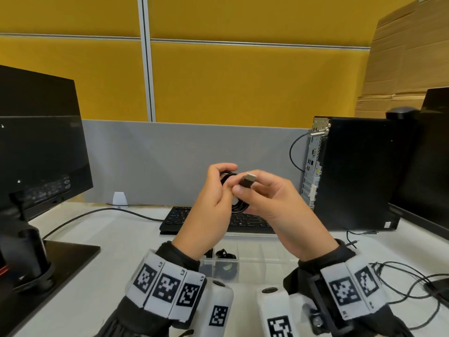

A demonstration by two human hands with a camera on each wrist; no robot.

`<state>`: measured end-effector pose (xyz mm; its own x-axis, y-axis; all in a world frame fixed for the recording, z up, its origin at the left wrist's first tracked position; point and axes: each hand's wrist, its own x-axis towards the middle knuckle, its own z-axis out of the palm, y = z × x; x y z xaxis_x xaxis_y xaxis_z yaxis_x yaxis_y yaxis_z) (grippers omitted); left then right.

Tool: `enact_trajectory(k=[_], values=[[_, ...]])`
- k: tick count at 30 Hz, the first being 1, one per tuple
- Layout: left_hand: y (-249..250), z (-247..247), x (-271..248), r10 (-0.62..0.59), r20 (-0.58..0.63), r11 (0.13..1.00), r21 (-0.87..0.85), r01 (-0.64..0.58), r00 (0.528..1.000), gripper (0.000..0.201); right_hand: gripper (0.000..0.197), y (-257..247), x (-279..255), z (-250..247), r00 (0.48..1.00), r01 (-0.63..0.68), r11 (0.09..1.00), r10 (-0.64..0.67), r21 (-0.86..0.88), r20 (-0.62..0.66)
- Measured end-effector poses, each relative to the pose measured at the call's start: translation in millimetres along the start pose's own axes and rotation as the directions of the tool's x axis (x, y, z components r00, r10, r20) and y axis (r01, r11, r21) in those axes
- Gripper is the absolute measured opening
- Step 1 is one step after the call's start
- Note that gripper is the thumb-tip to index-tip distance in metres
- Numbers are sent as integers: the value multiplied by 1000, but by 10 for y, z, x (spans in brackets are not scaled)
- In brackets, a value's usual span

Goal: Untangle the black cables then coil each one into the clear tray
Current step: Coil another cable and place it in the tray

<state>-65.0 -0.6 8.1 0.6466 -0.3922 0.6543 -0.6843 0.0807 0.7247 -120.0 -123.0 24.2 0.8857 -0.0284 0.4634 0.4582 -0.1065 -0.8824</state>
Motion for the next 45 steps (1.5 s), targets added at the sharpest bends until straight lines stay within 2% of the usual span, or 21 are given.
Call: enact_trajectory(k=[2, 4, 7, 9, 10, 13, 18, 22, 26, 30, 35, 37, 39, 42, 45], values=[[-57, -18, 15, 10, -38, 997, 72, -8, 999, 16, 10, 27, 23, -41, 982, 116, 955, -151, -272, -112], [-119, -35, 39, 15, -82, 990, 142, -3, 997, 14, 10, 43, 33, -52, 938, 207, 879, -303, -430, -166], [-196, -81, 94, 15, -117, 977, 214, 10, 993, 12, 8, 80, 39, -9, 860, 327, 717, -496, -616, -121], [-222, -116, 121, 35, -131, 971, 239, -3, 991, 12, 5, 99, 43, 4, 827, 361, 602, -560, -712, -54], [-226, -126, 124, 50, -136, 971, 240, -16, 989, 11, 3, 107, 50, -4, 825, 361, 575, -563, -734, -34], [-220, -108, 108, 83, -139, 980, 192, -55, 987, 15, 2, 134, 52, -24, 882, 292, 559, -471, -776, -7], [-208, -80, 135, 47, -181, 998, -30, -54, 982, 20, 22, 97, -3, 10, 962, 228, 508, -250, -830, 111], [-205, -37, 154, 63, -174, 996, -50, -73, 983, 19, 27, -13, -39, -7, 980, 191, 399, -131, -897, 150], [-240, -14, 152, 56, -191, 996, -60, -69, 980, 19, 34, -41, -60, 44, 981, 195, 344, -82, -919, 177], [-230, -25, 136, 45, -187, 995, -77, -60, 981, 19, 39, -58, -79, 70, 980, 189, 377, -18, -907, 197], [-147, -19, 126, 63, -187, 993, -83, -79, 980, 17, 20, -22, -63, 14, 981, 167, 532, -3, -830, 195], [-131, -20, 122, 68, -203, 992, -89, -88, 977, 17, 16, 17, -81, 62, 977, 197, 568, -48, -799, 207], [-112, -11, 110, 61, -217, 990, -112, -87, 974, 18, 12, 51, -96, 139, 973, 232, 554, -119, -800, 200], [-60, 23, 91, 54, -197, 983, -160, -86, 979, 17, 21, 88, -78, 184, 956, 240, 595, -281, -767, 81], [6, 16, 94, 85, -230, 974, -187, -129, 969, 16, 24, 88, -47, 129, 945, 267, 632, -320, -727, 69]])
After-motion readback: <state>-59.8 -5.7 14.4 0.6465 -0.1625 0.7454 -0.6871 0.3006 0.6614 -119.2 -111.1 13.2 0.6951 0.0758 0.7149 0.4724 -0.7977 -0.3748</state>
